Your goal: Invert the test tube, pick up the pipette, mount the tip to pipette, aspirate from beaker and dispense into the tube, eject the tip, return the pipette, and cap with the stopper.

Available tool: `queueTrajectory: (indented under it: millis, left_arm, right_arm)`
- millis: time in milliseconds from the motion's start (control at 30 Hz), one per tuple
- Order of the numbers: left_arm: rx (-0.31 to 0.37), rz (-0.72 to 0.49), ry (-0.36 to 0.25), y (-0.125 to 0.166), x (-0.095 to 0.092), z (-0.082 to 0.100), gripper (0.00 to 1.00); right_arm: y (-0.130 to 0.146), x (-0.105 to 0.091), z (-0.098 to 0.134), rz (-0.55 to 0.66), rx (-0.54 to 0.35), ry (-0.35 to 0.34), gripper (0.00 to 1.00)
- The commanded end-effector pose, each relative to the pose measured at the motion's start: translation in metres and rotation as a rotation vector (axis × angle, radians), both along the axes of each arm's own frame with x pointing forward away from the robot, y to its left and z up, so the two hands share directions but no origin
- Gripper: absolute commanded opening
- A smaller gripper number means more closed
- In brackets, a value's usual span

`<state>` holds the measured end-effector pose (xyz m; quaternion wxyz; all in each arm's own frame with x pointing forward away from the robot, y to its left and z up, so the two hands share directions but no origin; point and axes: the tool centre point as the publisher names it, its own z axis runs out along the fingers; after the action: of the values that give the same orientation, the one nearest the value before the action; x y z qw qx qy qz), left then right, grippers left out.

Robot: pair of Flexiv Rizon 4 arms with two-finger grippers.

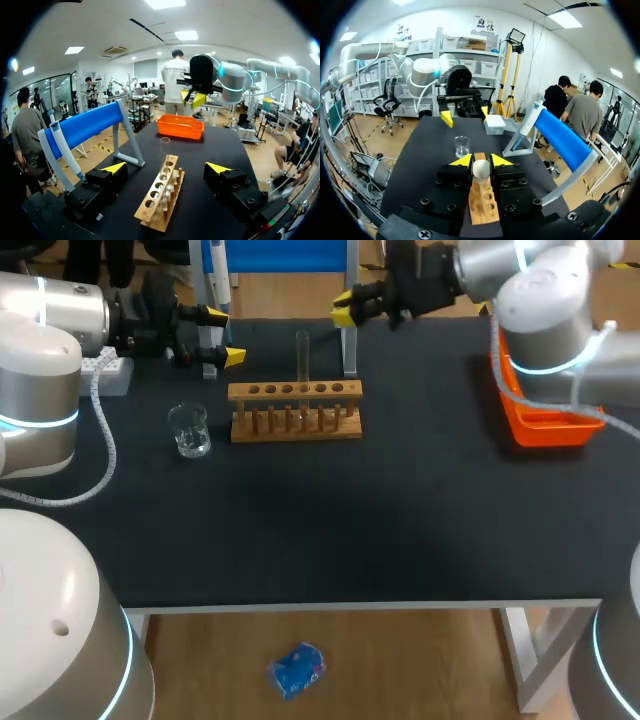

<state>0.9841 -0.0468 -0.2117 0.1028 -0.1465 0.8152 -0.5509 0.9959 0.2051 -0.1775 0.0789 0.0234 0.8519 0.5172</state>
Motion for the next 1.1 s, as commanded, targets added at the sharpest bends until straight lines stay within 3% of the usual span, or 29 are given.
queueTrajectory:
  millis: [33,567,1100]
  left_arm:
    - [0.001,0.0,0.0,0.001,-0.001,0.0,1.0]
    - [0.001,0.0,0.0,0.001,-0.001,0.0,1.0]
    - [0.001,0.0,0.0,0.001,-0.001,0.0,1.0]
  right_arm:
    - [0.026,0.02,-0.01,0.021,-0.001,0.009,0.0]
    - [0.061,0.044,-0.034,0.051,-0.008,0.011,0.0]
    - [0.054,0.046,-0.04,0.043,-0.01,0.01,0.0]
